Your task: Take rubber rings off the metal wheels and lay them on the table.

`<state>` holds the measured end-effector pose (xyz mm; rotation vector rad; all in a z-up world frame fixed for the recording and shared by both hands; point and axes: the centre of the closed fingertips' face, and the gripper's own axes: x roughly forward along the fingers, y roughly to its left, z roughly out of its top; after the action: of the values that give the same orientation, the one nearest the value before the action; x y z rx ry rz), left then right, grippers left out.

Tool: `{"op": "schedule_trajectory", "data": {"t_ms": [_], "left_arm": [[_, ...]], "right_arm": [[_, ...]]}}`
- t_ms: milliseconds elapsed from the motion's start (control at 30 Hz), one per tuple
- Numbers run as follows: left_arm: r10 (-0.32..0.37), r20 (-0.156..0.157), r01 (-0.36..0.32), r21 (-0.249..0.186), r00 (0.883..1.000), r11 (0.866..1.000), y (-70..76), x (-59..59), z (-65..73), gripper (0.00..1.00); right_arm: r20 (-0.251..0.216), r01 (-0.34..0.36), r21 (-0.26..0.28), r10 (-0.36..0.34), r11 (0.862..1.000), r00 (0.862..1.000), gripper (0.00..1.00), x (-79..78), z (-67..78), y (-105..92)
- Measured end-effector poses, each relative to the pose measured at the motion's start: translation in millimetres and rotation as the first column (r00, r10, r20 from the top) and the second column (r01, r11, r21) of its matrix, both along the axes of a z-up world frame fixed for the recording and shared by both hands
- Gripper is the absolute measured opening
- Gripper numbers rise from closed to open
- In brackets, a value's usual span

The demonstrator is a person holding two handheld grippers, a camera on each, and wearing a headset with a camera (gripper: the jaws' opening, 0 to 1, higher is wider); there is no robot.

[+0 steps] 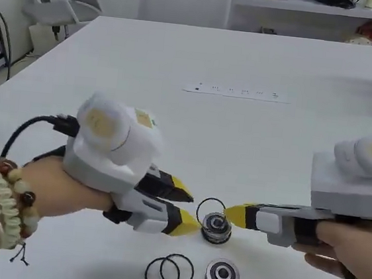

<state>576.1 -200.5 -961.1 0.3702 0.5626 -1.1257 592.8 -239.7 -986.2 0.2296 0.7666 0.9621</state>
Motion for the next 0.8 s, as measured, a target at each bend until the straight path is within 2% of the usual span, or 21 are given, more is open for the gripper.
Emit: {"op": "schedule_trajectory", "data": {"t_ms": [67,133,167,233,400,600,800], "left_arm": [[-0.001,0.010,0.001,-0.003,1.000,1.000,6.4,-2.8,10.0,0.30],[0.006,0.028,-0.006,-0.006,1.000,1.000,15.7,-5.9,22.1,0.34],[0.012,0.048,-0.011,-0.008,0.999,1.000,22.1,-7.7,29.0,0.36],[0.024,0.062,-0.024,-0.012,0.998,1.000,33.0,-12.4,37.9,0.39],[0.074,0.095,-0.073,-0.015,0.993,0.997,62.0,-25.1,51.6,0.47],[0.164,0.094,-0.164,-0.009,0.982,0.986,94.2,-42.6,51.0,0.54],[0.237,0.069,-0.238,-0.001,0.969,0.971,115.3,-59.5,39.2,0.59]], "right_arm": [[-0.006,0.008,0.019,-0.007,1.000,1.000,0.00,-0.2,3.5,0.5],[-0.001,0.009,0.025,-0.009,1.000,1.000,0.00,-0.6,7.0,1.6],[0.003,0.008,0.030,-0.008,1.000,1.000,0.00,-0.5,9.3,2.8],[0.007,0.003,0.044,-0.003,0.999,1.000,0.00,-1.5,14.4,6.0],[0.018,-0.030,0.057,0.029,0.998,0.999,0.00,-7.7,21.6,15.6],[0.029,-0.108,0.051,0.106,0.993,0.994,0.00,-20.3,24.8,31.6],[0.038,-0.233,-0.002,0.233,0.973,0.972,0.00,-41.8,18.1,47.7]]}}
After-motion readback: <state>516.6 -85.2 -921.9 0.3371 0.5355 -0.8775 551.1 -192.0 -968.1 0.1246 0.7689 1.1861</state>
